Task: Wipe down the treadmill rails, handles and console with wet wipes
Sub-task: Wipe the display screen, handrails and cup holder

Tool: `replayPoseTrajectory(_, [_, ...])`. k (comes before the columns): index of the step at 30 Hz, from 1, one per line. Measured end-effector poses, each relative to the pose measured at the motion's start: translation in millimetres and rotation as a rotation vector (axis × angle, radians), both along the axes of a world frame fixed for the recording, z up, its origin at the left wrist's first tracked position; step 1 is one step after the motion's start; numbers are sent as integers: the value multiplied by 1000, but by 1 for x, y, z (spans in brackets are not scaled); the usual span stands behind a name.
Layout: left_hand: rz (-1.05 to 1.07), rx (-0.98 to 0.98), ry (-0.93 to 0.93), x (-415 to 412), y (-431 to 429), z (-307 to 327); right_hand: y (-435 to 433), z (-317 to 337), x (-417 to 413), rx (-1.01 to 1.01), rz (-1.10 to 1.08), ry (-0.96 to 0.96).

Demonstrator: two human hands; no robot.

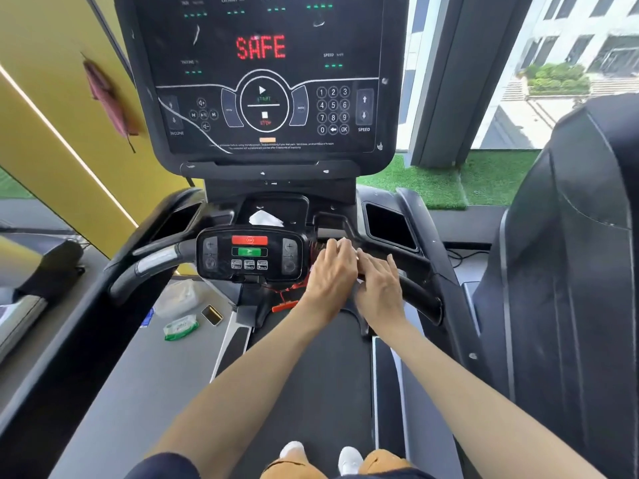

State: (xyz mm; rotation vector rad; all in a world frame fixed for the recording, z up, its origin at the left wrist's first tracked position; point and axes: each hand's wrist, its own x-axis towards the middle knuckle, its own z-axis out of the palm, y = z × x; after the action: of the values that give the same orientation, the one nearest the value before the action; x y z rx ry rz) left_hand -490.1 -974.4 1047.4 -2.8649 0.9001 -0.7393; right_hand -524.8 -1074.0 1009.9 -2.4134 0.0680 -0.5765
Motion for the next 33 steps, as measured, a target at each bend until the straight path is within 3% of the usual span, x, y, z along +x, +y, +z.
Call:
replayPoseTrajectory(7, [120,175,-82,5,23,14,0,7,-4,-35,6,1])
replayPoseTrajectory(15, [322,233,144,-26,13,11,-3,6,-4,-14,30,12])
replayPoseTrajectory(17, [255,196,140,-38,19,4,-3,6,-4,-9,25,11])
replayPoseTrajectory(22, [-18,-137,-56,-32,35,19,-3,8,0,4,-5,-27])
replayPoseTrajectory(26, [169,-206,102,-4,21,24,-4,8,1,2,-10,-33])
replayPoseTrajectory(29, [-47,-138,287,-18,20,13,-8,7,-2,15,11,-29])
replayPoseTrajectory(31, [-186,-128,313,-24,26,21,-14,2,-5,15,-8,-5])
replayPoseTrajectory(33, [-80,-262,265,-10,28,34,-23,-3,-10,34,-64,61])
